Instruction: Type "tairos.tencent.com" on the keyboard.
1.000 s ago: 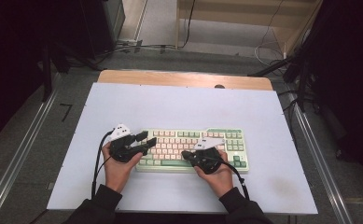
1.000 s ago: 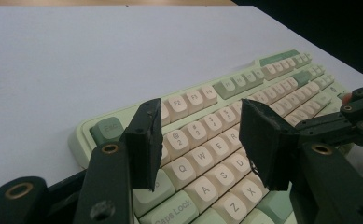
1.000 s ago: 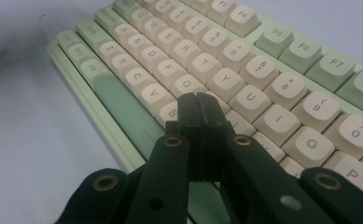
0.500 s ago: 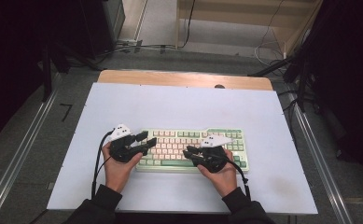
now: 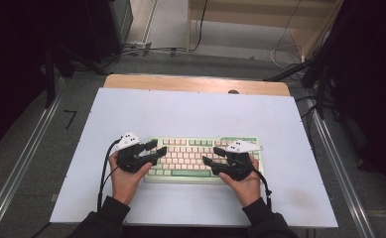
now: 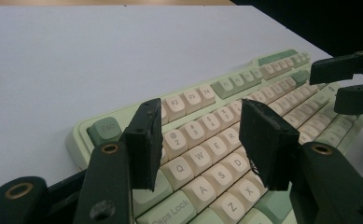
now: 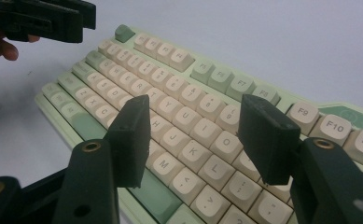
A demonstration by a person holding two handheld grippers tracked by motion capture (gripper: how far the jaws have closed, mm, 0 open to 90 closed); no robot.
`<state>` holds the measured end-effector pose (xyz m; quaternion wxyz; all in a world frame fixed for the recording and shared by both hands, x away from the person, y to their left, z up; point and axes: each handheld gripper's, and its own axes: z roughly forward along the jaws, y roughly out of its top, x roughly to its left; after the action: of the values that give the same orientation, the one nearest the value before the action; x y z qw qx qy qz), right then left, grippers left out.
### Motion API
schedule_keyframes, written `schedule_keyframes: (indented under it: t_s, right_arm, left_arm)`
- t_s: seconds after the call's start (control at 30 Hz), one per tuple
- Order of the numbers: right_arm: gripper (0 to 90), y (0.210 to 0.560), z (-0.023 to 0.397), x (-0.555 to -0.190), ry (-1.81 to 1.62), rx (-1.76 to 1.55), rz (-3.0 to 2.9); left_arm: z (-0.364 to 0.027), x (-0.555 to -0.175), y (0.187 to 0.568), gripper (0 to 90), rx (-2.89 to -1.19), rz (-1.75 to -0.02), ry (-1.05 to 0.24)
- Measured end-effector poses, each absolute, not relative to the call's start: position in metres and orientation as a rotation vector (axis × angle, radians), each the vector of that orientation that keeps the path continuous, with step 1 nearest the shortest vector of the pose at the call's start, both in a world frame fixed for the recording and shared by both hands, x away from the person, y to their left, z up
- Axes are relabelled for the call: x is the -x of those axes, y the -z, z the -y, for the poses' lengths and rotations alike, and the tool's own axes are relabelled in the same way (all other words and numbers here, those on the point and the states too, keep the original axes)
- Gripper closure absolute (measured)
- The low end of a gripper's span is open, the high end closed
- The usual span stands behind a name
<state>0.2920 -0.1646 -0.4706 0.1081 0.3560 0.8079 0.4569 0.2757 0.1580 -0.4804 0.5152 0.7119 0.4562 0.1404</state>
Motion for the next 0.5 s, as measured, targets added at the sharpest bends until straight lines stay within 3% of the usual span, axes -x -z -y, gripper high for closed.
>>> schedule_keyframes:
  t_s: [0.5]
  right_arm:
    - [42.5,0.4697,0.1701,-0.2924,-1.346,-1.068,-2.361]
  left_arm:
    - [-0.1522,-0.2751,0.4812,51.7,-1.722,-1.079,-0.33]
